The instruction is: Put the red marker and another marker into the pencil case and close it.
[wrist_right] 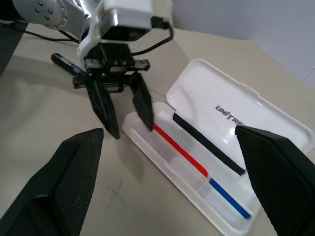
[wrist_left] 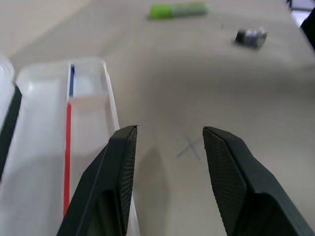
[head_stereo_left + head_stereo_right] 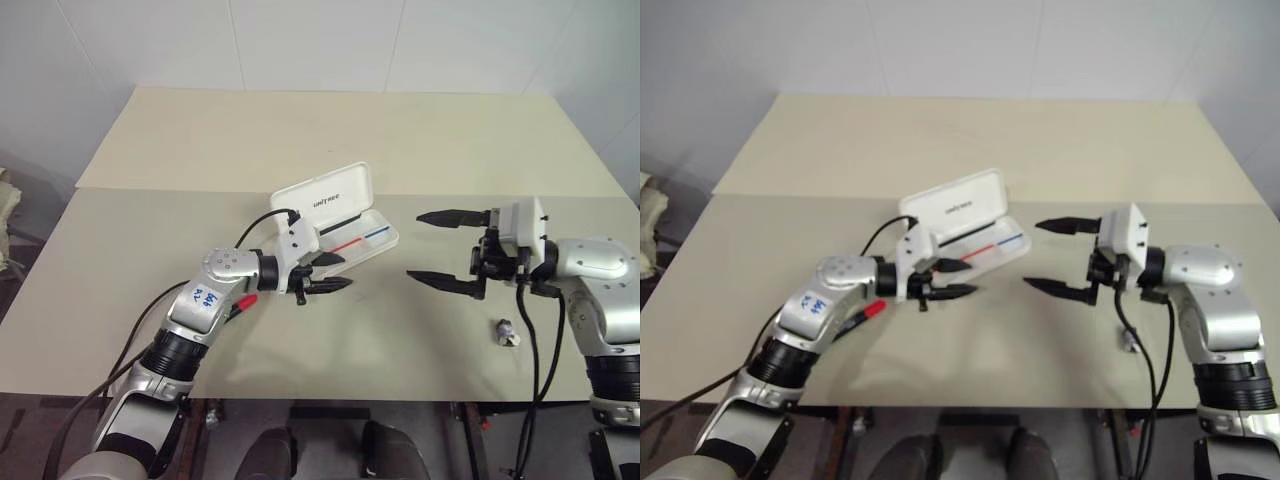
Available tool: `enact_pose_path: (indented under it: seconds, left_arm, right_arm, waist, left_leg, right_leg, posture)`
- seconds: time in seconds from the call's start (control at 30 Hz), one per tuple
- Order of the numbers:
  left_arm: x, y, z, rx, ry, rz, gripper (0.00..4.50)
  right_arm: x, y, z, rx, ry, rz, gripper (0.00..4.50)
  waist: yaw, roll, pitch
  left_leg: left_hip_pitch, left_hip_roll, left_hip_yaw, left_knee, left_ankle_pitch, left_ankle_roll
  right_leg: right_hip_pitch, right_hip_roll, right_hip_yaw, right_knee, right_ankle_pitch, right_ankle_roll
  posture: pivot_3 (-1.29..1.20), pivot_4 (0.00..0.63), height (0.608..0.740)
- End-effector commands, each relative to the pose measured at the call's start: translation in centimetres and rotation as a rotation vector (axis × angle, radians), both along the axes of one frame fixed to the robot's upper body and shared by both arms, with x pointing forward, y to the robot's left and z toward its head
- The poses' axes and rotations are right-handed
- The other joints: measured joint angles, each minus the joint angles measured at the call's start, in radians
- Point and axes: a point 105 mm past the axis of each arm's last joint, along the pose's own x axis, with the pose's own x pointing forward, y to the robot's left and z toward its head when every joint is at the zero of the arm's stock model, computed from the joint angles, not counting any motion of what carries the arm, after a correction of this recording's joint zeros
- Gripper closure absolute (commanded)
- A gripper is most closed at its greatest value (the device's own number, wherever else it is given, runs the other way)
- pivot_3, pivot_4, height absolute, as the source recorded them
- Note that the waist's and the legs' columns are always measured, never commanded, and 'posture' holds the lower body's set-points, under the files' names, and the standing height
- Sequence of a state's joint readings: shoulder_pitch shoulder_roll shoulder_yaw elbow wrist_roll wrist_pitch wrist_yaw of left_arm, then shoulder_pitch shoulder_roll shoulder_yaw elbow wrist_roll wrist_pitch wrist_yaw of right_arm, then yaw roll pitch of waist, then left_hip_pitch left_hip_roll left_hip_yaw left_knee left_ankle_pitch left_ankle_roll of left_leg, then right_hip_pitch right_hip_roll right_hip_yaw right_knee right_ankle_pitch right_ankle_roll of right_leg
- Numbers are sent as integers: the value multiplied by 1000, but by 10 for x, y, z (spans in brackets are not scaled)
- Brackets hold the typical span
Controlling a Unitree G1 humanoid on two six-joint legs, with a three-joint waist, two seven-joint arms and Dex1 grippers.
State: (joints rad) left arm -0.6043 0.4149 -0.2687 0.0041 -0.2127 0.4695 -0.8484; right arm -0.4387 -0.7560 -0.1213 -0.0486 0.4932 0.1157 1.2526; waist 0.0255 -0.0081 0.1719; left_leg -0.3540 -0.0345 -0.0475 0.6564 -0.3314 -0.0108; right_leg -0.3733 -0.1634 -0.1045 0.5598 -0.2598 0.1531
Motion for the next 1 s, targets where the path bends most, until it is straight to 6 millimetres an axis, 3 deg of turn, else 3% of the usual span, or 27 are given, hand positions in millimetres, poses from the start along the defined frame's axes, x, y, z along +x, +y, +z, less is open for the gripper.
enact_pose_path:
  seconds: [0.03, 0.67, 1.0]
  left_arm:
    - [-2, 0, 11, 14, -60, 24, 2276]
    - [6, 22, -12, 184, 36, 137, 2276]
    - [8, 30, -24, 317, 101, 104, 2276]
  right_arm:
    - [-8, 0, 15, 2, -51, 12, 0]
    - [-11, 1, 16, 15, -53, -13, 0]
    - [-10, 1, 23, 14, -77, -13, 0]
  waist:
    - [0, 0, 0]
    - [1, 0, 0]
    - [0, 0, 0]
  left_leg:
    - [0, 0, 0, 0, 0, 0]
    - [0, 0, 0, 1, 0, 0]
    - [0, 0, 0, 1, 0, 0]
  right_leg:
    - [0, 0, 0, 0, 0, 0]
    - [0, 0, 0, 0, 0, 0]
    - [0, 0, 0, 0, 0, 0]
  posture:
    - [0, 150, 740]
    - [0, 150, 740]
    - [0, 150, 740]
